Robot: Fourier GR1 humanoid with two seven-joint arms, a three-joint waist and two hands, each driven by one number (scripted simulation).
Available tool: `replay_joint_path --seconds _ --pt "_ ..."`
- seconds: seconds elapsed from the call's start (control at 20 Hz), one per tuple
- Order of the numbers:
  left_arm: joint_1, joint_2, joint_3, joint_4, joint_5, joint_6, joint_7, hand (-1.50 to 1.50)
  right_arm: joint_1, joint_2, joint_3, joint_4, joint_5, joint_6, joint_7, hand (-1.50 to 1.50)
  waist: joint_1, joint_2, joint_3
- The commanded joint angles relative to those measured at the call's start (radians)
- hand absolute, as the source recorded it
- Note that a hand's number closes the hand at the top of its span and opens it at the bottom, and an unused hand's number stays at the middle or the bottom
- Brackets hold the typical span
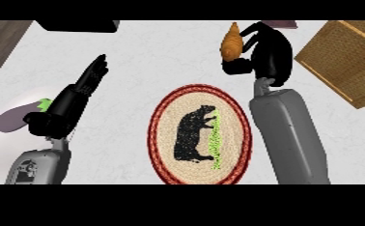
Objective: Pick the croissant from the placemat and place it in the basket
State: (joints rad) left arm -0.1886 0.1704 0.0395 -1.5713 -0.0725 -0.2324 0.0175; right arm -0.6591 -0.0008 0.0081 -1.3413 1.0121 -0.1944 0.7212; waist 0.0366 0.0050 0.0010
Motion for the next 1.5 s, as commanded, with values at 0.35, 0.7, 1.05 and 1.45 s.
replay_joint_path --seconds 0.35,0.7,1.05,1.45 --pt "0.031 0.007 0.026 -0.035 -0.012 0.023 0.012 0.0 -0.215 -0.01 0.061 -0.185 0.108 -0.025 0.373 1.5 -0.038 -0.01 -0.001" --pt "0.019 0.008 0.028 -0.028 0.002 0.002 0.003 0.0 -0.374 -0.061 -0.009 -0.029 0.226 0.037 0.444 1.5 -0.031 -0.007 -0.002" --pt "0.007 0.001 0.024 -0.028 0.007 -0.003 0.024 0.0 -0.452 -0.206 -0.187 0.227 0.182 -0.113 0.275 1.5 -0.021 -0.001 -0.001" --pt "-0.012 -0.004 0.022 -0.006 -0.003 -0.001 -0.001 0.0 -0.529 -0.353 -0.304 0.385 0.203 -0.262 0.222 1.5 -0.016 0.002 -0.001"
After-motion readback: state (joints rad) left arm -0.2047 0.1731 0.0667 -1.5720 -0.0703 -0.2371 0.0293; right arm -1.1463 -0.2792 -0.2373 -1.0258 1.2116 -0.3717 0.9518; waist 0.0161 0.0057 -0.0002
